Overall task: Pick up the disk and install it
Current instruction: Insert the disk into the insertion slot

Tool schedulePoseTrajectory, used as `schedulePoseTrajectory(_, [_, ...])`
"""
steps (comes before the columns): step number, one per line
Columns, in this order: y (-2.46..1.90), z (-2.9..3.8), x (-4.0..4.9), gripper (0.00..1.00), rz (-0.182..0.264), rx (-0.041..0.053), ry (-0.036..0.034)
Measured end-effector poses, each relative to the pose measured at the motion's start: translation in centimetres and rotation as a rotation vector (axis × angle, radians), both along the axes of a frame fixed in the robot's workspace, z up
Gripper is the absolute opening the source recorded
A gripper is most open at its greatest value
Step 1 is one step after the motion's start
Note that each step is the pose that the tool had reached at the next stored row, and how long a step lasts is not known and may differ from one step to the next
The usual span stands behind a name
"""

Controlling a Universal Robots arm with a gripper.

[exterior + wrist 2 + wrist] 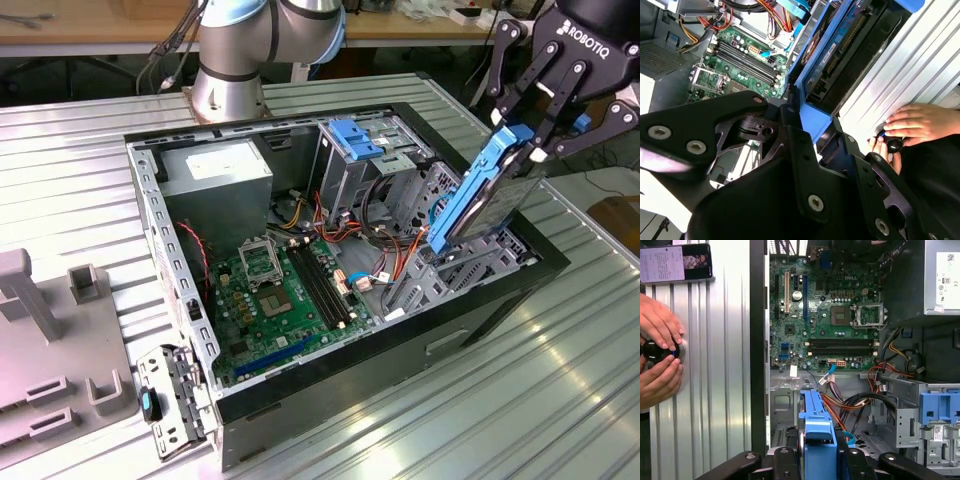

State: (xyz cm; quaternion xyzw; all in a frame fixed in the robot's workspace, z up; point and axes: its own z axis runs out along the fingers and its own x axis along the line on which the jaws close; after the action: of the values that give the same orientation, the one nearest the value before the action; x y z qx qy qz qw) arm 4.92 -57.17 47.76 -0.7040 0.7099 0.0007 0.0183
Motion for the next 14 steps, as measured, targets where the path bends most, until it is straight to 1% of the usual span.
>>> schedulePoseTrajectory(7, [0.00,-1.23,0.44,0.37,0.000,0.0001,0.0071])
schedulePoseTrajectory(14, [0.00,-1.99,0.61,0.37,0.000,0.0000,0.0132])
